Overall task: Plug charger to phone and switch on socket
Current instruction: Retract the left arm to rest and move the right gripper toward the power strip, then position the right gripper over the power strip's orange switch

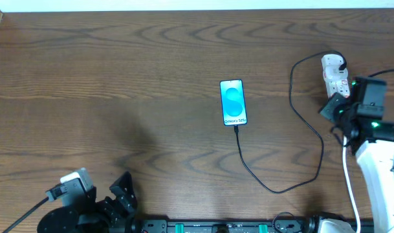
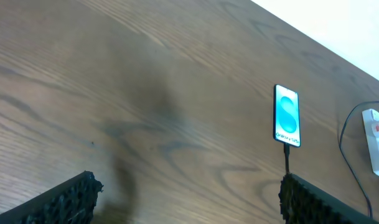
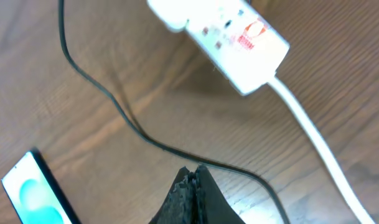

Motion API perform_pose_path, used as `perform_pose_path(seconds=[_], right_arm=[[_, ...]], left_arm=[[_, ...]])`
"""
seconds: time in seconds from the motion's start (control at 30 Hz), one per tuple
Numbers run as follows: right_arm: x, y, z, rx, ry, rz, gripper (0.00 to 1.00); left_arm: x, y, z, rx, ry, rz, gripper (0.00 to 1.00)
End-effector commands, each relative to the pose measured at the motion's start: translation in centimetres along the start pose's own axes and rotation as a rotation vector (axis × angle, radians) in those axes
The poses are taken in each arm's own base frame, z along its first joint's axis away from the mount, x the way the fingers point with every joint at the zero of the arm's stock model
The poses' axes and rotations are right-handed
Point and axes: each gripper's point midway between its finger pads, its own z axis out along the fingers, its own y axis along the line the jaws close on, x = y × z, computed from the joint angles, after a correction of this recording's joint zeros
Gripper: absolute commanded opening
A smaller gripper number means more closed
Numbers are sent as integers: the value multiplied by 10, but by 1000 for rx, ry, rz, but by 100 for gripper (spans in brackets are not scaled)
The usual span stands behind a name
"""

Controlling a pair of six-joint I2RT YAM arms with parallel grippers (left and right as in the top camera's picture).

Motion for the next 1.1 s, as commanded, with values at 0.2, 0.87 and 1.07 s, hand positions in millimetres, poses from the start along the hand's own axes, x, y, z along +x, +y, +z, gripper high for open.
perform_pose_path(seconds=[0.2, 0.87, 1.07], right_arm=[[-52, -18, 9, 108, 34, 40, 1], [-85, -49, 97, 236, 210, 49, 1], [-87, -58, 108, 245, 209, 61, 1]], left_arm=[[5, 9, 0, -43, 8, 9, 93], [7, 10, -10, -24, -49, 14, 93], [9, 10, -23, 12, -128, 20, 93]])
